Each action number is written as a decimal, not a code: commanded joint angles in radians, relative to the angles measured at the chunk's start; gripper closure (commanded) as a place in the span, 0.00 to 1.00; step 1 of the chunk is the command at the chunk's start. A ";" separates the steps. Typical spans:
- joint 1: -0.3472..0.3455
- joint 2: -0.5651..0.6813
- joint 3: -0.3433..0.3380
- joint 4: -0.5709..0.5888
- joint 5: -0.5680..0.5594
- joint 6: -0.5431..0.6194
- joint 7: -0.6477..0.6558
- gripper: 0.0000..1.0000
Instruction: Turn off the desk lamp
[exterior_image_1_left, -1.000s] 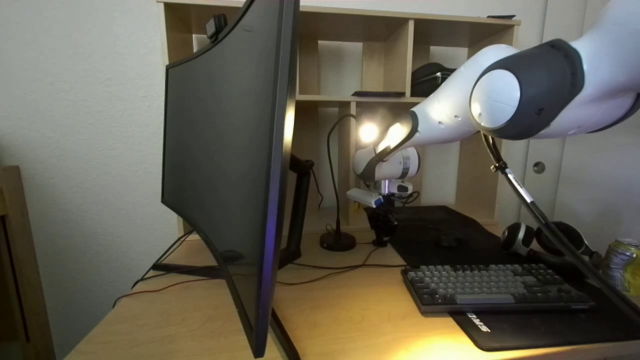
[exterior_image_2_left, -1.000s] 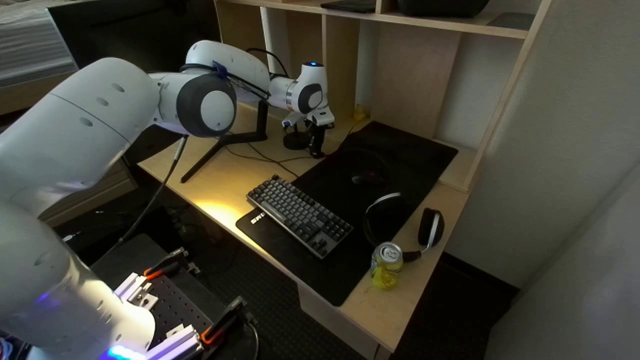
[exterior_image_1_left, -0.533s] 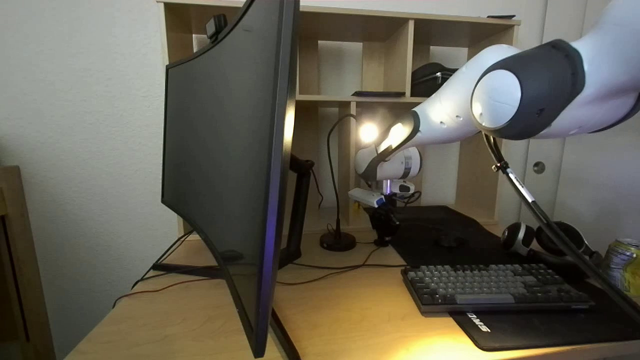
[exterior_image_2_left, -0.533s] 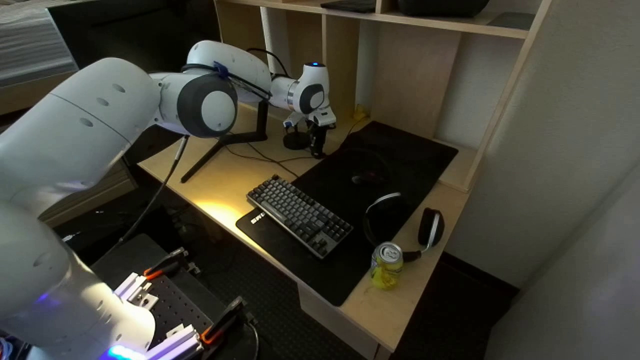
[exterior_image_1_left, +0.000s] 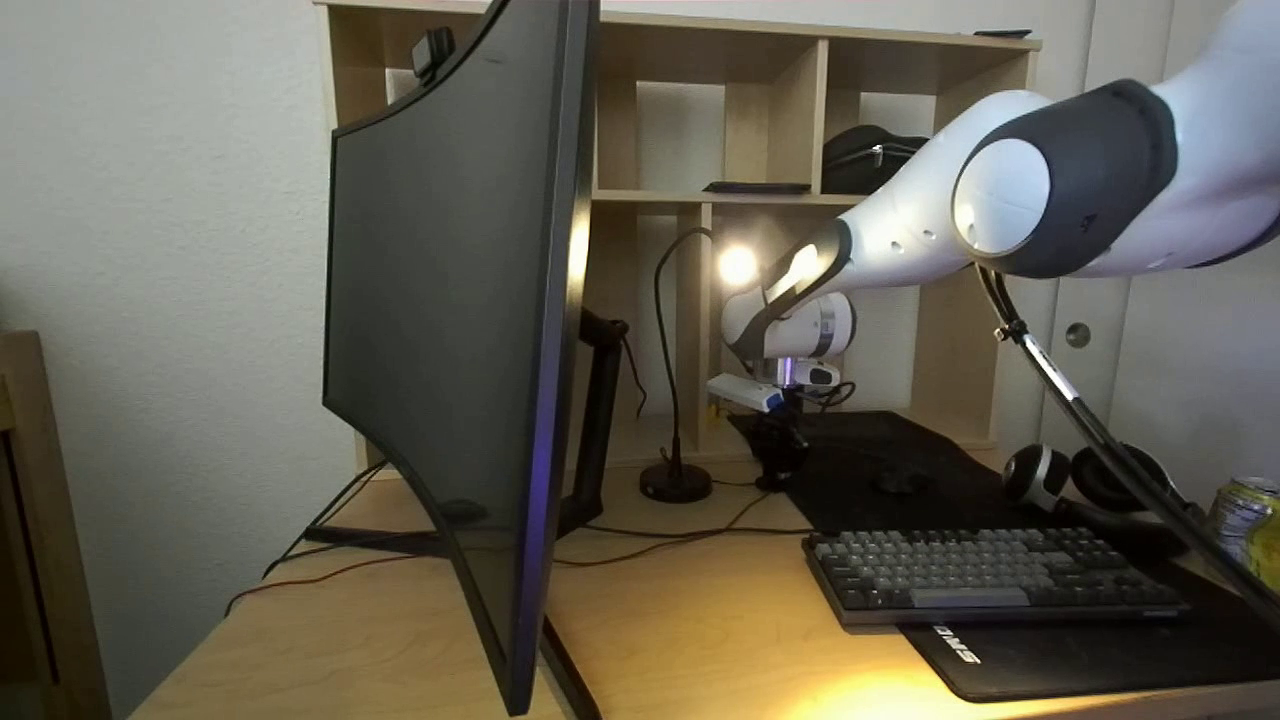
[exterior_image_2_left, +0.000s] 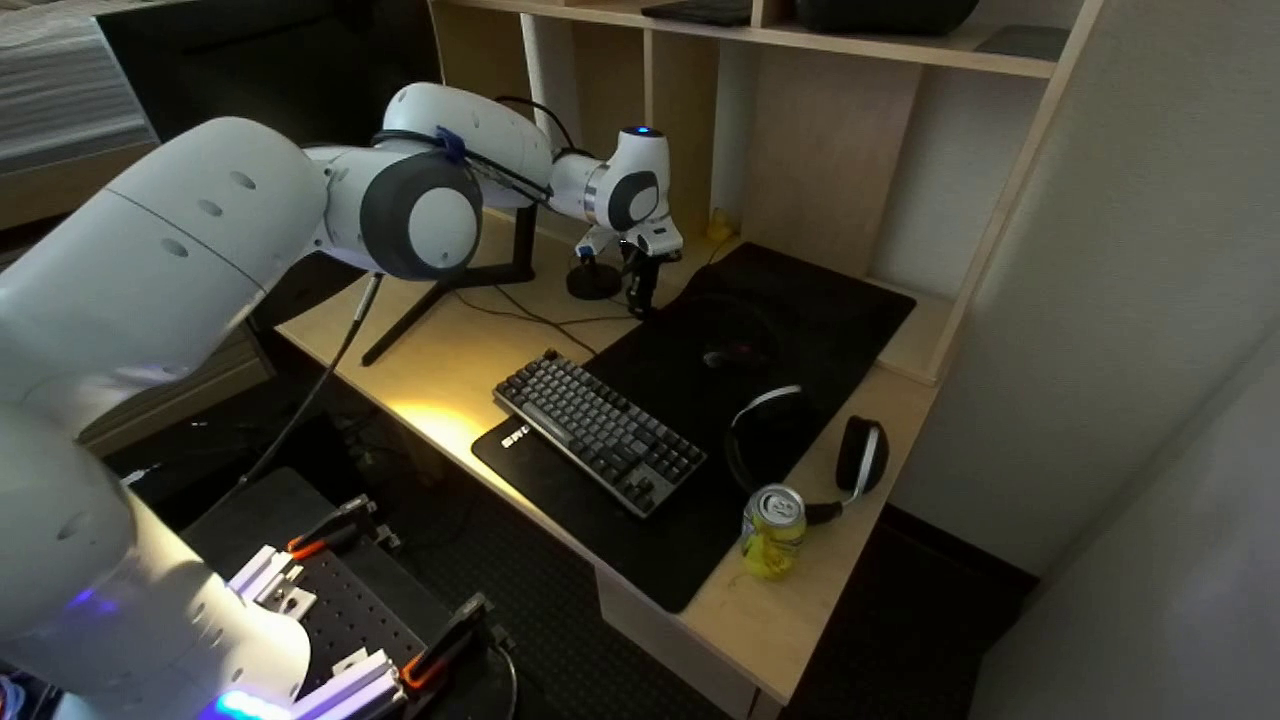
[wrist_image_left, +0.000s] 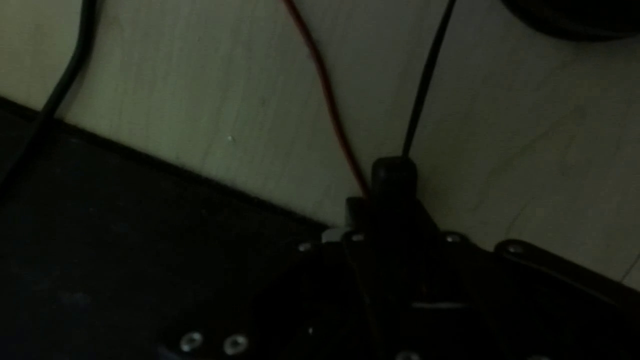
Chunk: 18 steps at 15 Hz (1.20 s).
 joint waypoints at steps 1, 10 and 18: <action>-0.013 0.009 0.003 0.005 0.008 -0.011 -0.028 0.46; 0.008 0.005 -0.001 0.007 0.004 -0.003 -0.002 0.02; 0.029 0.011 -0.006 0.015 -0.002 -0.005 0.021 0.38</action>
